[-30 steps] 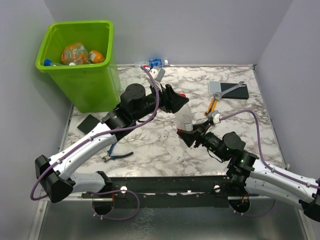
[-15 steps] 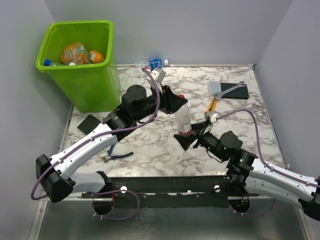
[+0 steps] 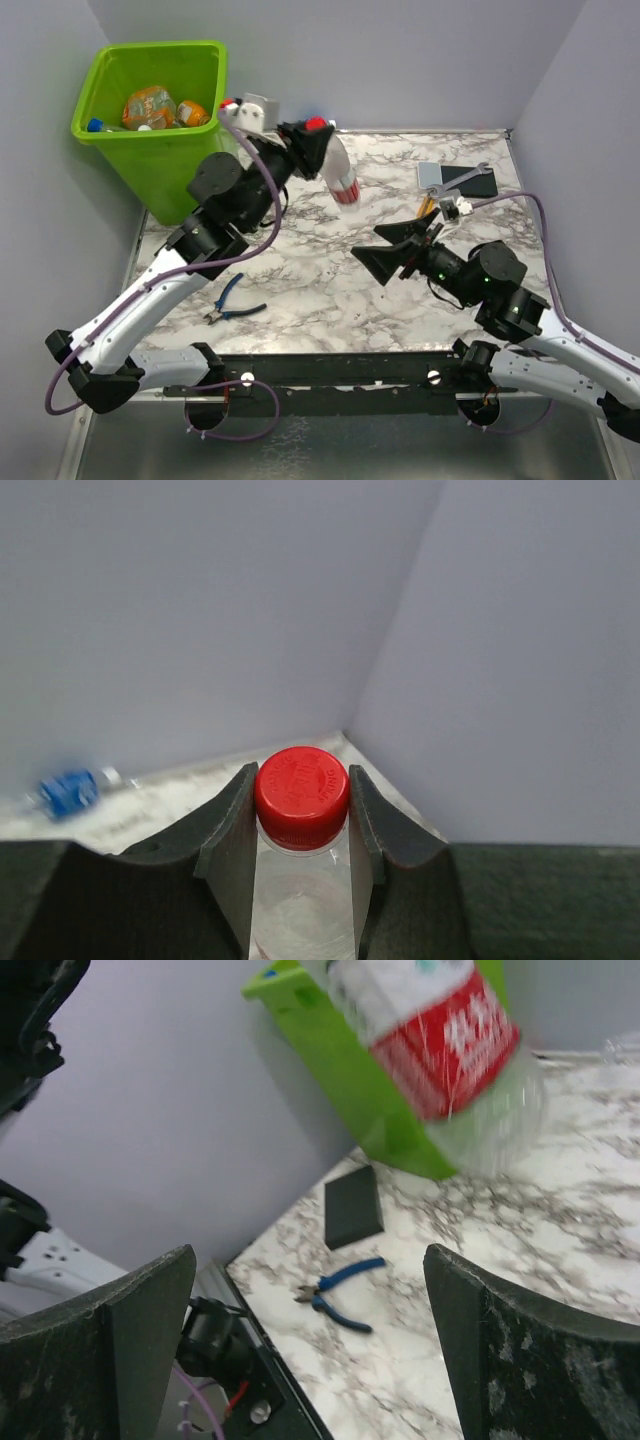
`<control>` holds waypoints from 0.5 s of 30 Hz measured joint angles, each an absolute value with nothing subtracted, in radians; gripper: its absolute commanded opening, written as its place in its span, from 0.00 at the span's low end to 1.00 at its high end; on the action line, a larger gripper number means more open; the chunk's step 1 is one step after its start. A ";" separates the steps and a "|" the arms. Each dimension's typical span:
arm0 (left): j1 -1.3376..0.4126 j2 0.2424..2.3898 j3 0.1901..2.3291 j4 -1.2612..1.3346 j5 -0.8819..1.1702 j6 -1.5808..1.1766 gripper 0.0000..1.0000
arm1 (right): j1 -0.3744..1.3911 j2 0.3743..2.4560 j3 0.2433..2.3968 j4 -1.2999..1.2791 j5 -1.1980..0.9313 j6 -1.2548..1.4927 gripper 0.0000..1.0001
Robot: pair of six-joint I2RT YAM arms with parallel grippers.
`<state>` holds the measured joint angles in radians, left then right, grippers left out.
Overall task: Put the plastic bottles in the bin
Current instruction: Place the plastic bottle in the trash bin.
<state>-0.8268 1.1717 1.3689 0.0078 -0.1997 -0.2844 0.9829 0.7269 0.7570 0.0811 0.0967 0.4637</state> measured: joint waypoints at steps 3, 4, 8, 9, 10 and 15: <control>-0.826 1.165 1.483 0.078 -0.315 -0.117 0.00 | 0.983 0.702 0.804 0.082 0.063 0.468 1.00; -0.826 1.159 1.505 0.119 -0.353 -0.042 0.00 | 0.983 0.687 0.802 0.080 0.061 0.467 1.00; -0.826 1.150 1.522 0.326 -0.530 0.279 0.00 | 0.983 0.620 0.755 0.059 0.091 0.474 1.00; -0.825 1.160 1.523 0.380 -0.564 0.359 0.00 | 0.983 0.604 0.734 0.053 0.105 0.477 1.00; -0.815 1.176 1.528 0.454 -0.598 0.438 0.00 | 0.983 0.587 0.709 0.046 0.121 0.483 1.00; -0.670 1.370 1.739 0.590 -0.684 0.642 0.00 | 0.983 0.565 0.626 -0.008 0.176 0.510 1.00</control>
